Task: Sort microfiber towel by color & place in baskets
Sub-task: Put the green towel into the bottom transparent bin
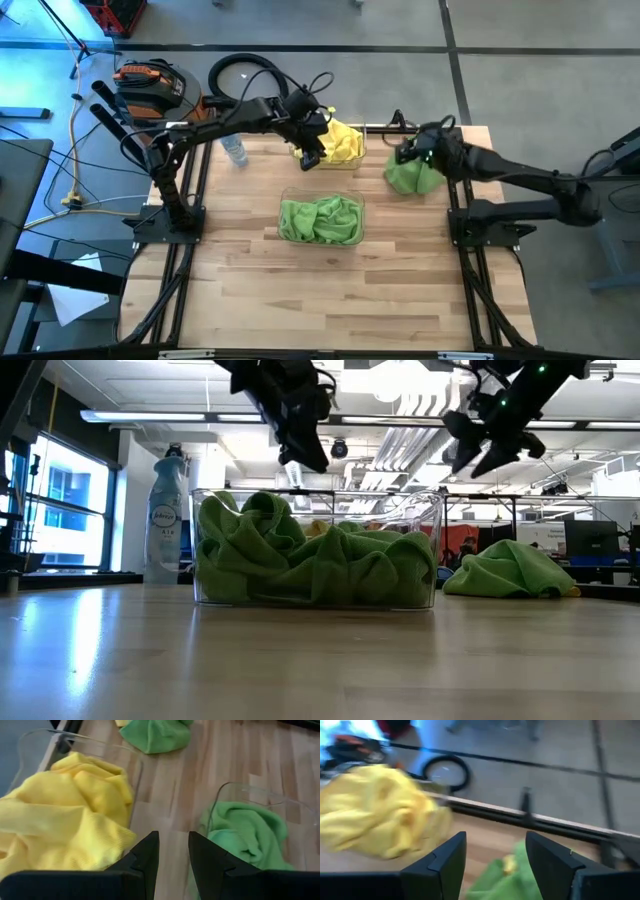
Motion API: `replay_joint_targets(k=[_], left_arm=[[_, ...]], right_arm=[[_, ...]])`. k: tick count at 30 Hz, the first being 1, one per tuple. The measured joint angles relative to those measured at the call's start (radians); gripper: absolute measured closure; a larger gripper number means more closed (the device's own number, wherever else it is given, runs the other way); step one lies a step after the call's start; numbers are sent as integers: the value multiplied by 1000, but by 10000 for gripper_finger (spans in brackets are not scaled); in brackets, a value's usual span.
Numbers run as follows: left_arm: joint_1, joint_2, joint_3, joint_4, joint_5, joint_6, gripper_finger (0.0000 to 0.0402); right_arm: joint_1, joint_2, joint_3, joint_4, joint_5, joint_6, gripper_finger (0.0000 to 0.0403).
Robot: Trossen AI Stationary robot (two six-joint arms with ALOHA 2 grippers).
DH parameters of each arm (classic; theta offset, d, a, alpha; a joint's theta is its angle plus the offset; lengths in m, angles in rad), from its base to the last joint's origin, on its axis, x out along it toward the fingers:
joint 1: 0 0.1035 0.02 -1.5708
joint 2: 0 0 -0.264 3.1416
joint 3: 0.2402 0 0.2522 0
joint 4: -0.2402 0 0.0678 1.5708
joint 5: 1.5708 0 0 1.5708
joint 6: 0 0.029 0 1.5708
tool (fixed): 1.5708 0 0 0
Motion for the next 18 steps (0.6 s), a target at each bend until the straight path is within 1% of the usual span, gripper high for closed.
replay_joint_targets(k=[1, 3, 7, 9, 13, 18], left_arm=[[-5, 0, 0, 0, 0, -6, 307], [-16, 0, 0, 1, -9, -22, 307], [-37, 0, 0, 2, -39, -59, 307], [-48, 0, 0, 2, -49, -74, 307], [-70, 0, -3, 7, -72, -85, 307], [-96, -1, -12, -2, -72, -85, 307]], right_arm=[[-37, 6, 13, -32, -9, 4, 201], [-113, 23, 32, -76, -59, 5, 201], [-245, 87, 42, -157, -240, 12, 201], [-292, 127, 43, -209, -299, 27, 201], [-352, 203, 42, -307, -325, 56, 201], [-380, 264, 43, -339, -350, 13, 201]])
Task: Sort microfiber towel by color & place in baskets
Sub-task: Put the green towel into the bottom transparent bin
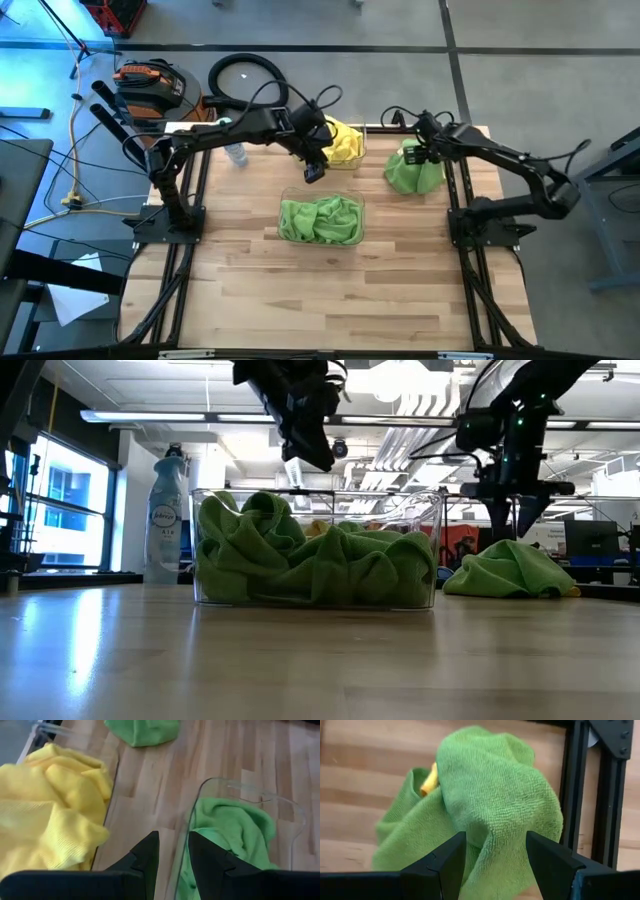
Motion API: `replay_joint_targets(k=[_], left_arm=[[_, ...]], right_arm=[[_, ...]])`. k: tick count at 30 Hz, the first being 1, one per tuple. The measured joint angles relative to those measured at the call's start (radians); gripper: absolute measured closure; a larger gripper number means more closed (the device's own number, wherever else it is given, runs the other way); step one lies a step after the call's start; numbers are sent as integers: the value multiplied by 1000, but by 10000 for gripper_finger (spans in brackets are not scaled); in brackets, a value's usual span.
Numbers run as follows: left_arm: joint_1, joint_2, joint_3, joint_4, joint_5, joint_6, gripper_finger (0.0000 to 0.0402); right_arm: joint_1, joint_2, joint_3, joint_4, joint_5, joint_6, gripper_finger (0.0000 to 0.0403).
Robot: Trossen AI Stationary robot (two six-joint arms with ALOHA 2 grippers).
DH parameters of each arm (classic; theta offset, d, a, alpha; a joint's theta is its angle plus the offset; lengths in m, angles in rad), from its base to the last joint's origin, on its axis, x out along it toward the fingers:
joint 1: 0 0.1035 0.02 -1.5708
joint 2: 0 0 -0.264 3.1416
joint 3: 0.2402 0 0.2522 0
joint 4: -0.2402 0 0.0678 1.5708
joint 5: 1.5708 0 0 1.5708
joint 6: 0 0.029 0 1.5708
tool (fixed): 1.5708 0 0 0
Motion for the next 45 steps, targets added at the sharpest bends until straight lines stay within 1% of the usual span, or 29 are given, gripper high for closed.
replay_joint_targets(k=[7, 11, 14, 18, 21, 24, 26, 27, 28, 31, 33, 37, 40, 45], left_arm=[[-33, 0, 0, 27, 1, 0, 310], [-51, 0, 0, 27, 0, -8, 317], [-61, 0, 0, 41, -5, -14, 323], [-70, -1, -9, 55, -8, -24, 331], [-76, -32, -98, 141, -9, -71, 337], [-85, -111, -256, 297, -11, -133, 342], [-86, -179, -362, 351, -12, -181, 345], [-87, -212, -404, 388, -17, -203, 346], [-87, -250, -442, 411, -26, -223, 347], [-92, -371, -518, 440, -87, -255, 348], [-110, -441, -552, 432, -145, -262, 348], [-156, -580, -612, 425, -223, -264, 348], [-187, -669, -661, 387, -267, -271, 349], [-230, -809, -760, 349, -282, -317, 349]], right_arm=[[-3, 78, -4, 1, -12, -9, 201], [-3, 118, -56, 55, -38, -35, 203], [-2, 130, -105, 105, -54, -35, 212], [-2, 130, -143, 132, -69, -35, 249], [-2, 130, -148, 135, -70, -43, 295], [-2, 127, -148, 139, -71, -44, 348], [1, 125, -148, 144, -75, -46, 383], [2, 124, -148, 143, -81, -51, 392], [2, 122, -148, 144, -83, -57, 395], [7, 107, -148, 141, -101, -58, 386], [13, 84, -148, 135, -105, -41, 390], [28, 8, -134, 103, -119, -35, 398], [52, -53, -79, 23, -107, 7, 400], [134, -144, 64, -116, -20, 97, 401]])
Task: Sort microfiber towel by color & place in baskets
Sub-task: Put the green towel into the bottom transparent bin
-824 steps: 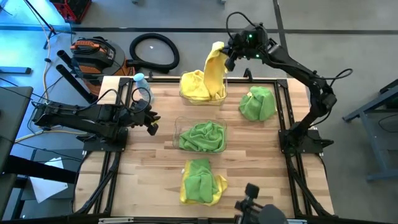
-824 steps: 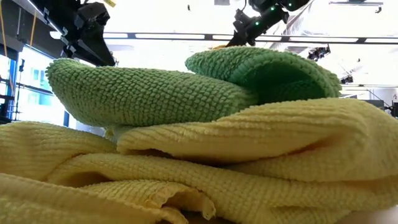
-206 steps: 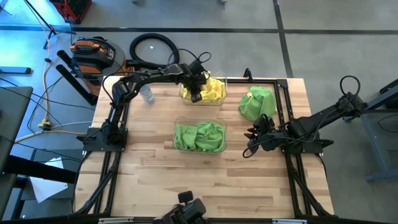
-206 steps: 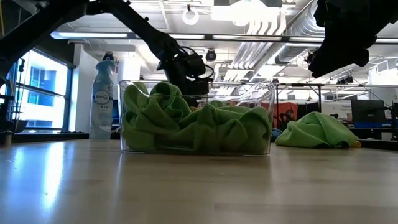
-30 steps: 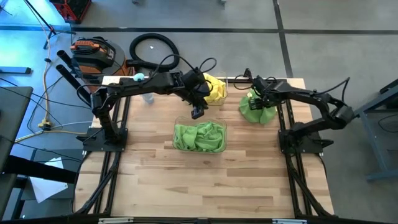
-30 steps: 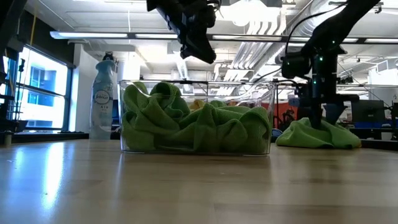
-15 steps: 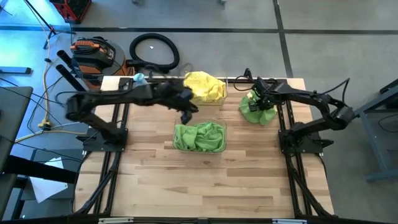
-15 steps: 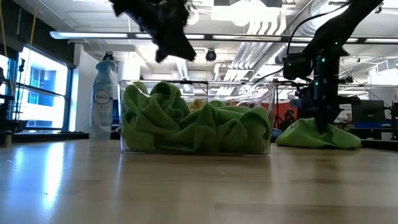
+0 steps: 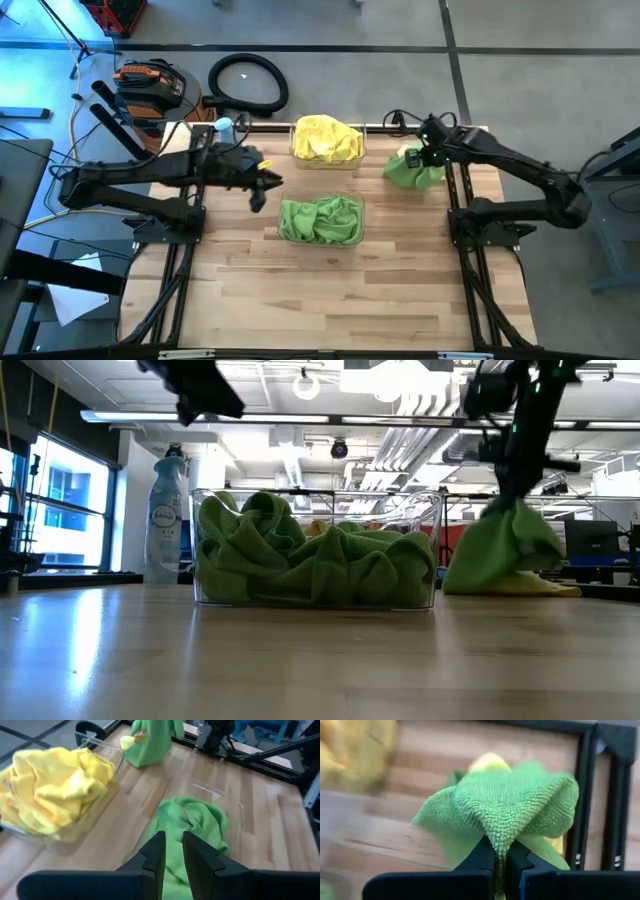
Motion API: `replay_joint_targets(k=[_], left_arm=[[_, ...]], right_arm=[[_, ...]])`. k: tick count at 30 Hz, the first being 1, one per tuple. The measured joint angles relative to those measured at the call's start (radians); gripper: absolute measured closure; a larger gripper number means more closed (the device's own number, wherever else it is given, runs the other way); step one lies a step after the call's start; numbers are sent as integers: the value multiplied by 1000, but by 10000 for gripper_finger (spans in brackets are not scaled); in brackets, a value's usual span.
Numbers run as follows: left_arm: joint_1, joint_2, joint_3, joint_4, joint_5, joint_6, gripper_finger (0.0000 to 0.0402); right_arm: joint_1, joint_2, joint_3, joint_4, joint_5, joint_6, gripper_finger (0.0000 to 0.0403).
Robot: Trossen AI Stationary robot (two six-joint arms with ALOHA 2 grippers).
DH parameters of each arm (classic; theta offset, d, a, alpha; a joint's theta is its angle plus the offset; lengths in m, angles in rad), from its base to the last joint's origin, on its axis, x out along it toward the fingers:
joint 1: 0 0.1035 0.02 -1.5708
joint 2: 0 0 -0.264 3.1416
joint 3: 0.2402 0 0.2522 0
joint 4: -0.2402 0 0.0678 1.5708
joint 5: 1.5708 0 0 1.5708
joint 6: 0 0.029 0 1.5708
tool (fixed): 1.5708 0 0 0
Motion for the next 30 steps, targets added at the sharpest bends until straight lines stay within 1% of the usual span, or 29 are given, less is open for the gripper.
replay_joint_targets(k=[6, 10, 13, 17, 21, 30], left_arm=[[-33, -148, -106, 2, -2, -13, 349], [-35, -229, -156, -8, -2, -13, 349], [-35, -275, -175, -32, -2, -13, 349], [-35, -328, -204, -63, -1, -13, 349], [-35, -366, -216, -100, 2, -14, 349], [-35, -412, -216, -177, 3, -4, 349]], right_arm=[[166, -32, 248, -144, 139, 135, 402], [307, -19, 403, -158, 231, 202, 402], [419, 13, 502, -158, 314, 242, 402], [547, 99, 622, -158, 413, 262, 402], [629, 219, 740, -157, 449, 262, 403], [733, 481, 1035, -188, 442, 235, 403]])
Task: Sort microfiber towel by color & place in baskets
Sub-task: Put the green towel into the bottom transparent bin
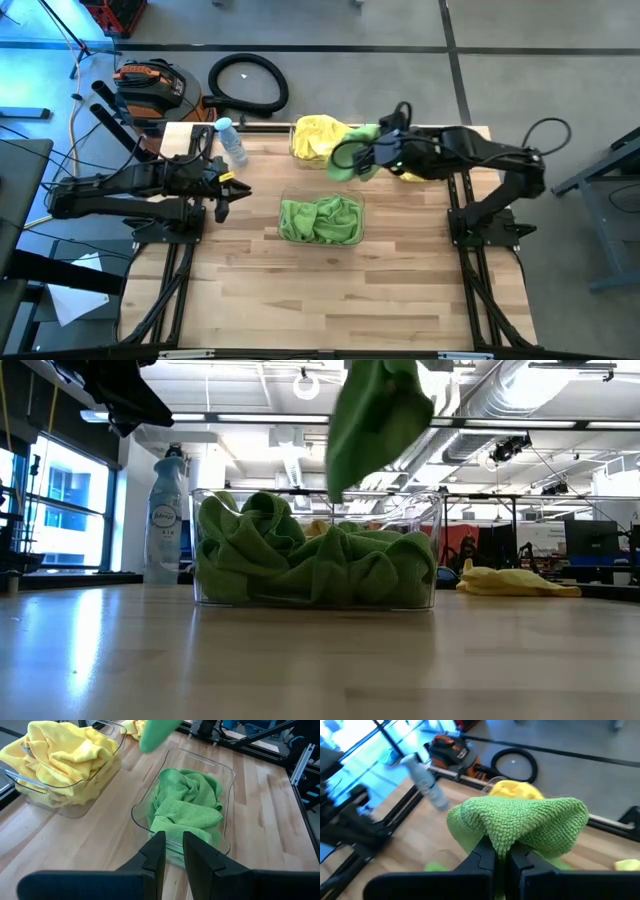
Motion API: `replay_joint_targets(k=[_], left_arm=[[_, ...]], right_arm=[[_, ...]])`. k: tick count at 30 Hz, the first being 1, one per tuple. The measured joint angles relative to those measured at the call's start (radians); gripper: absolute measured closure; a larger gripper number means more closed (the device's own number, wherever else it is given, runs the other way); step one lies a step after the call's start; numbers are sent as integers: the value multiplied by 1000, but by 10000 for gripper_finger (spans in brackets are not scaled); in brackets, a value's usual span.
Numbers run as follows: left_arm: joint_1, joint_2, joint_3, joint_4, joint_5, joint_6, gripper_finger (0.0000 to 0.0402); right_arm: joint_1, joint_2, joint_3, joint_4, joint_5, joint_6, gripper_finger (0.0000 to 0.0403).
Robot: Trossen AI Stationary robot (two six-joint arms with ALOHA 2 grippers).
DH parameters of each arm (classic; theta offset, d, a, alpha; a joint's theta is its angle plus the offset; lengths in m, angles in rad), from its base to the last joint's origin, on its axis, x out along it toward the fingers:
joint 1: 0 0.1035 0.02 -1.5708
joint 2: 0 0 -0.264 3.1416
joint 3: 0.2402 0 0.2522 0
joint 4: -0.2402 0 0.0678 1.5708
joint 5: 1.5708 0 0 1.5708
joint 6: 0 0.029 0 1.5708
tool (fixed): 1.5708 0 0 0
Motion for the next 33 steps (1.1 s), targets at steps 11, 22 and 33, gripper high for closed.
replay_joint_targets(k=[11, 22, 33], left_arm=[[0, -40, 0, -56, 0, 0, 349], [0, -49, 0, -67, 37, -17, 349], [0, -48, 0, -71, 37, -18, 349]], right_arm=[[86, 218, 256, -84, -57, 25, 403], [126, 330, 272, -158, -121, 166, 403], [63, 547, 272, -109, -262, 216, 403]])
